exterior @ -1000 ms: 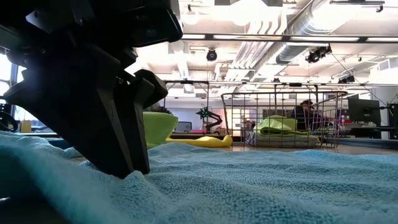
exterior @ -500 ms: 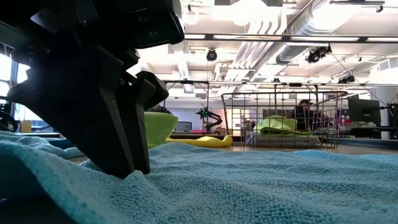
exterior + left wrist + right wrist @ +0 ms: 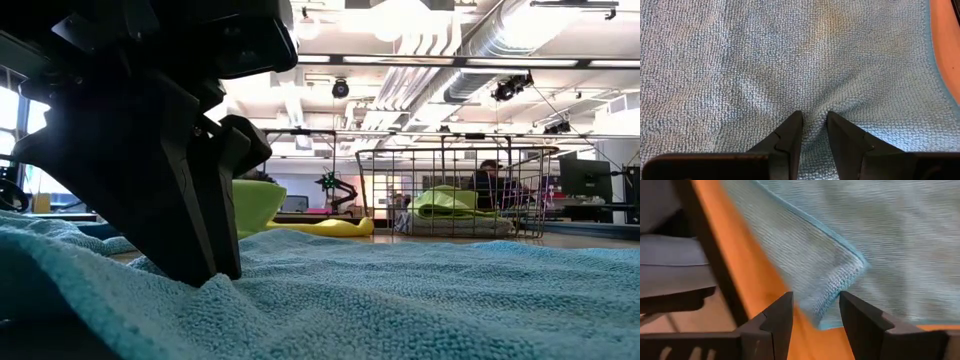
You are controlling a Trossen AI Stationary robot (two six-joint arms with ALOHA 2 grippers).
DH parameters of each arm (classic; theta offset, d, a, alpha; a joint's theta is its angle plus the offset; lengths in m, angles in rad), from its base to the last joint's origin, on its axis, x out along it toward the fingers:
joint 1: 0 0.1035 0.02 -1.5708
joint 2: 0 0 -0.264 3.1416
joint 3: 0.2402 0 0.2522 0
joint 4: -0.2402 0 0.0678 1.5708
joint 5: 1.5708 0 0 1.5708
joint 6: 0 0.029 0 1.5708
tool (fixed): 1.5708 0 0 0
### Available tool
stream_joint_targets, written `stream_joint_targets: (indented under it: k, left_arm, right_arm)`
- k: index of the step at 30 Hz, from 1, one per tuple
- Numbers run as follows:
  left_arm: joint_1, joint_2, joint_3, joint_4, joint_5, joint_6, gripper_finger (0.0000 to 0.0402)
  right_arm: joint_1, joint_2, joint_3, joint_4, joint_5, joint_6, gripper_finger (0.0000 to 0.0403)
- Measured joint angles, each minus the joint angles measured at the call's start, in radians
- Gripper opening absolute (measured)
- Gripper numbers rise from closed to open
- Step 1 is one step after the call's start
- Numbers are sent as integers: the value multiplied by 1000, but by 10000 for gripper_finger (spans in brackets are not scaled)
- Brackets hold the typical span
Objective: Fold microfiber towels
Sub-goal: Fold the right blue microfiber towel
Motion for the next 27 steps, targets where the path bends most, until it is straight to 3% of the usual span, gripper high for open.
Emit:
stream_joint_targets:
  k: [8,23,27]
  left_arm:
    - [0,0,0,0,1,0,85]
    - [-2,0,0,0,2,0,85]
    - [-6,0,0,0,1,0,85]
  right_arm:
    - [0,0,2,-106,-5,76,154]
    - [-21,0,0,-27,14,70,154]
    - [-21,-1,-67,69,15,99,154]
